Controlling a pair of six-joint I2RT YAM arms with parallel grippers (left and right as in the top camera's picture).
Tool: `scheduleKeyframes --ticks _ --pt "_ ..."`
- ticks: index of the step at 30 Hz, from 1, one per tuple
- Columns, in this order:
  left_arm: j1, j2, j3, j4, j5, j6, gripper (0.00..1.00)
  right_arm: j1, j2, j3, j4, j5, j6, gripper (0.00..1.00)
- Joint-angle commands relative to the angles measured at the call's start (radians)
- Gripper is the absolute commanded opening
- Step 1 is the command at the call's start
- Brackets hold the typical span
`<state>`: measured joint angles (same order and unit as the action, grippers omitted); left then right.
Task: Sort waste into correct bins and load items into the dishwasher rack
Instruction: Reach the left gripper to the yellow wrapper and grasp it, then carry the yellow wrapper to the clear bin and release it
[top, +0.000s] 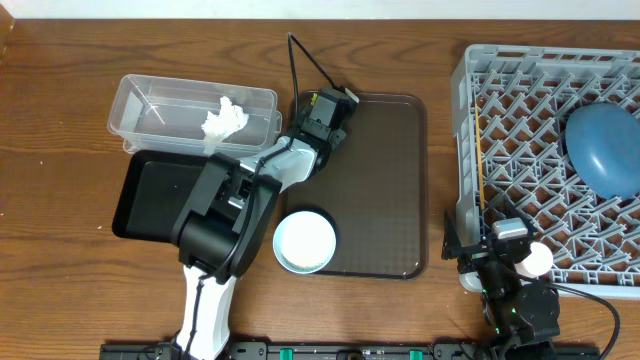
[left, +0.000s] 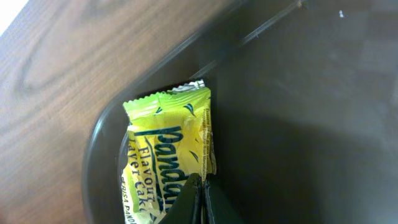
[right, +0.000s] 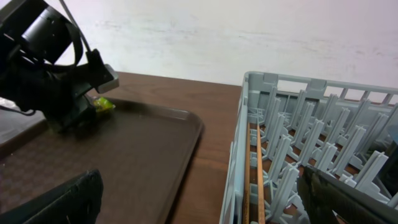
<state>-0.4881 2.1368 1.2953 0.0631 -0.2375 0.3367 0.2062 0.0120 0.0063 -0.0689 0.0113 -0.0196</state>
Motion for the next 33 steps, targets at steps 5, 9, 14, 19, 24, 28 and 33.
scheduleKeyframes --ticks 5,9,14,19,24,28,33 --pt "-0.037 -0.309 -0.004 -0.148 0.084 -0.229 0.06 0.004 -0.006 -0.001 -0.003 -0.001 -0.004 0.99" --pt "-0.014 -0.469 -0.004 -0.346 0.032 -0.382 0.06 0.004 -0.006 -0.001 -0.003 -0.001 -0.004 0.99" --pt "0.107 -0.505 -0.007 -0.502 0.001 -0.513 0.06 0.004 -0.006 -0.001 -0.003 -0.001 -0.004 0.99" --pt "0.249 -0.442 -0.012 -0.484 0.076 -0.544 0.25 0.004 -0.006 -0.001 -0.003 -0.001 -0.004 0.99" --pt "0.308 -0.496 0.000 -0.576 0.245 -0.545 0.55 0.004 -0.006 -0.001 -0.003 -0.001 -0.004 0.99" --pt "0.294 -0.627 -0.001 -0.645 0.291 -0.545 0.58 0.004 -0.006 -0.001 -0.003 -0.001 -0.004 0.99" --pt "0.257 -0.820 -0.001 -0.763 0.292 -0.545 0.59 0.004 -0.006 -0.001 -0.003 -0.001 -0.004 0.99"
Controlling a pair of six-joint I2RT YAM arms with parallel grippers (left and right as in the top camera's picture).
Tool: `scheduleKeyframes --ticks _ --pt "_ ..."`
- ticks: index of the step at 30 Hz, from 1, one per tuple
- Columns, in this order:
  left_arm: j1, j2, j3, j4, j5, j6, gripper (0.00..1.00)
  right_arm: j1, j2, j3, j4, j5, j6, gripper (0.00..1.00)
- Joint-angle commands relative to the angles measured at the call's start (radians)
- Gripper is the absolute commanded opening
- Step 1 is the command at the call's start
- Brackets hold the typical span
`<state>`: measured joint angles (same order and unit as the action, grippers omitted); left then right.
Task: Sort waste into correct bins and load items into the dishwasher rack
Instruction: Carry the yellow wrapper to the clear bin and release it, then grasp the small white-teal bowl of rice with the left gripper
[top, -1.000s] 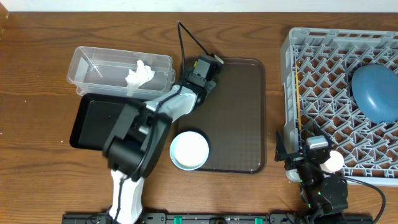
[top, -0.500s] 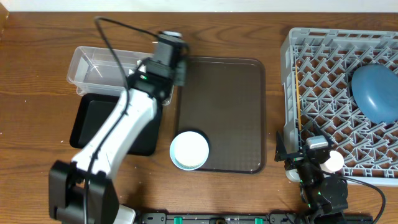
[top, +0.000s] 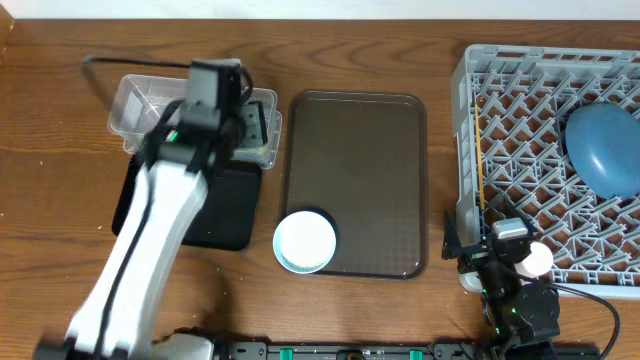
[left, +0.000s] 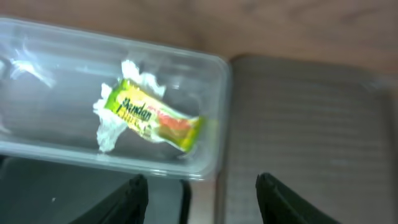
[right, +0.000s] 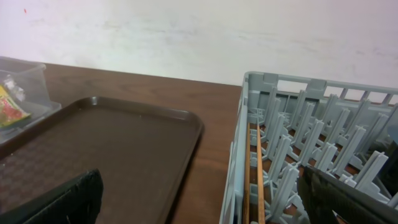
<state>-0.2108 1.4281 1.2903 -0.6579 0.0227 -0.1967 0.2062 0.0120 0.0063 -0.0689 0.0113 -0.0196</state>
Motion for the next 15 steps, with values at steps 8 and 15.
scheduleKeyframes --ticks 8,15 --pt "-0.159 -0.253 -0.023 -0.365 0.066 -0.153 0.59 0.004 -0.006 -0.001 -0.003 -0.001 -0.004 0.99" --pt "-0.421 -0.178 -0.119 -0.430 0.089 -0.275 0.59 0.004 -0.006 -0.001 -0.003 -0.001 -0.004 0.99"
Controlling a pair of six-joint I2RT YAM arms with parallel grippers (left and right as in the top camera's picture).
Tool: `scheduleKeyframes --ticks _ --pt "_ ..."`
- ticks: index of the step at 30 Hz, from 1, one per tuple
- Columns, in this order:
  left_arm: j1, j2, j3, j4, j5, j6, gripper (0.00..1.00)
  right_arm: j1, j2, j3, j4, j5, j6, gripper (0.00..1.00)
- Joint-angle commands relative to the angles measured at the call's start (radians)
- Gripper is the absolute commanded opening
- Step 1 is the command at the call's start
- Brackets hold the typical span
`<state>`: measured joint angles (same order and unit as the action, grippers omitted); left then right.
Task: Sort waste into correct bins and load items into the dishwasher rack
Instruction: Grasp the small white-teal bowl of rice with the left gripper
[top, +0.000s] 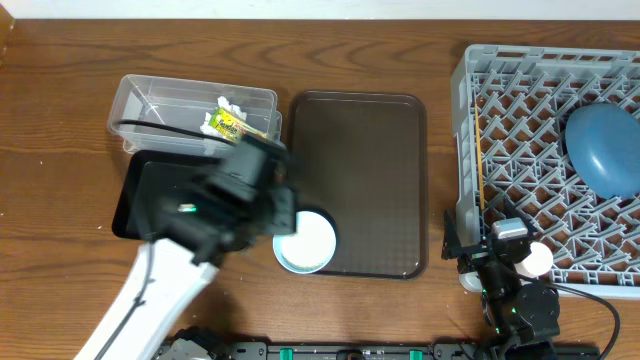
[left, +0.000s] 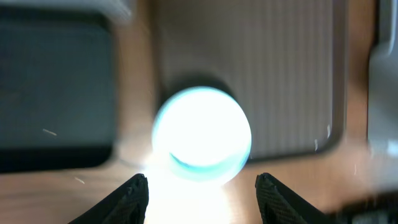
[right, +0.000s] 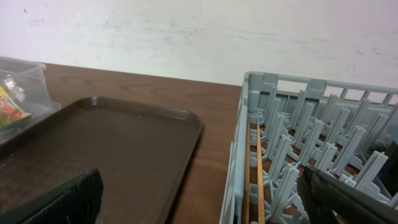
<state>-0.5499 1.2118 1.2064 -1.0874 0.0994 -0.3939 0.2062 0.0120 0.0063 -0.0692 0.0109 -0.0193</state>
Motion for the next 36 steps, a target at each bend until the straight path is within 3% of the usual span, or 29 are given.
scheduleKeyframes --ticks 1,8,18,28,36 --pt "-0.128 0.064 -0.047 0.010 0.011 -0.084 0.59 0.004 -0.006 -0.001 -0.003 0.000 -0.004 0.99" --pt "-0.327 0.297 -0.086 0.090 -0.158 -0.109 0.56 0.004 -0.006 -0.001 -0.003 0.000 -0.004 0.99" --pt "-0.366 0.561 -0.086 0.232 -0.164 -0.109 0.47 0.004 -0.006 -0.001 -0.003 0.000 -0.004 0.99" --pt "-0.365 0.577 -0.082 0.245 -0.164 -0.108 0.07 0.004 -0.006 -0.001 -0.003 0.000 -0.004 0.99" --pt "-0.365 0.529 -0.023 0.196 -0.105 -0.067 0.06 0.004 -0.006 -0.001 -0.003 0.000 -0.004 0.99"
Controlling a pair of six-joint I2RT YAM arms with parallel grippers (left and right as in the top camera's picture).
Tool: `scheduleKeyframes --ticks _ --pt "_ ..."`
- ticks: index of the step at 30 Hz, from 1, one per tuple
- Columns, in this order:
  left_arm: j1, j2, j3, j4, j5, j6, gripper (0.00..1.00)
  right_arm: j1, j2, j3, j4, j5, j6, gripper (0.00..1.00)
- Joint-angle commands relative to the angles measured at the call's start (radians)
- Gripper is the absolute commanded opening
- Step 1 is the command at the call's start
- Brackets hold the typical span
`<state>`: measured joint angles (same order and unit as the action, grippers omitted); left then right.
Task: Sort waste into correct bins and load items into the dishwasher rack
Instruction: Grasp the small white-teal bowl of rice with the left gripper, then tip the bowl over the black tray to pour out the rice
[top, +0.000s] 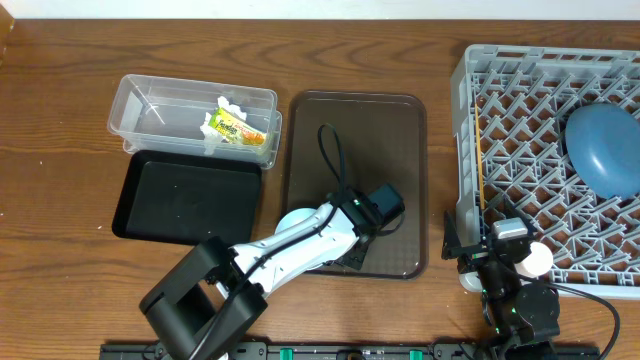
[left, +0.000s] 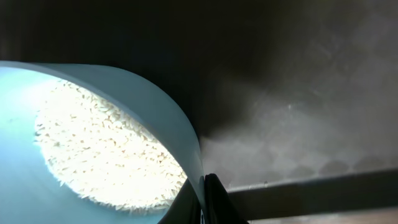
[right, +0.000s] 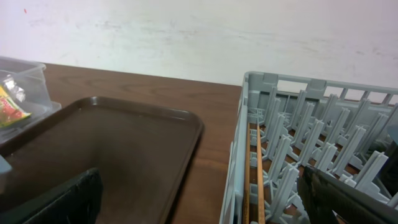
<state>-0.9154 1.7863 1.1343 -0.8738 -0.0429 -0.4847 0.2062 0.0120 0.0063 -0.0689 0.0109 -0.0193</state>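
Note:
A light blue bowl (left: 93, 137) with white grains inside sits at the front left of the brown tray (top: 385, 140). In the overhead view most of the bowl (top: 288, 220) is hidden under my left arm. My left gripper (left: 203, 200) is shut on the bowl's right rim, low over the tray (left: 298, 93). From above, that left gripper (top: 345, 245) lies near the tray's front edge. My right gripper (right: 199, 208) stands open beside the grey dishwasher rack (right: 280, 130) and holds nothing.
A clear bin (top: 150, 105) at the back left holds a tissue and a yellow wrapper (top: 236, 127). A black bin (top: 185, 200) lies in front of it. The rack (top: 520, 120) on the right holds a blue dish (top: 605, 150) and chopsticks (right: 254, 180).
My left gripper was open, high above the bowl. Now it is down at the bowl's right rim and shut on it, with the arm lying across the tray's front.
My left gripper was first shut on the yellow wrapper at the tray's far left corner. Then it hung open over the clear bin with the wrapper lying inside. After that it was open above the bowl, and now it grips the rim. The right arm stayed still.

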Motion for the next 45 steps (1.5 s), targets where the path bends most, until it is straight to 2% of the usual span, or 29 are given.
scheduleKeyframes --ticks 1,7,13,18,25,31,37,45 --pt "0.000 -0.066 0.064 -0.027 0.055 0.036 0.06 0.004 -0.006 -0.001 -0.003 0.000 -0.004 0.99" --pt "0.066 -0.246 0.092 -0.030 0.185 0.066 0.06 0.004 -0.006 -0.001 -0.003 0.000 -0.004 0.99" --pt "0.323 -0.414 0.092 -0.068 0.347 0.102 0.06 0.004 -0.006 -0.001 -0.003 0.000 -0.004 0.99" --pt "0.631 -0.459 0.092 -0.067 0.674 0.248 0.06 0.004 -0.006 -0.001 -0.003 0.000 -0.004 0.99" --pt "1.021 -0.397 0.038 -0.042 1.132 0.494 0.06 0.004 -0.006 -0.001 -0.003 0.000 -0.004 0.99" --pt "1.215 -0.285 -0.022 -0.041 1.445 0.696 0.06 0.004 -0.006 -0.001 -0.003 0.000 -0.004 0.99" --pt "1.336 -0.187 -0.130 -0.042 1.616 0.842 0.06 0.004 -0.006 -0.001 -0.003 0.000 -0.004 0.99" --pt "1.511 -0.176 -0.243 -0.040 1.616 0.958 0.06 0.004 -0.006 -0.001 -0.003 0.000 -0.004 0.99"
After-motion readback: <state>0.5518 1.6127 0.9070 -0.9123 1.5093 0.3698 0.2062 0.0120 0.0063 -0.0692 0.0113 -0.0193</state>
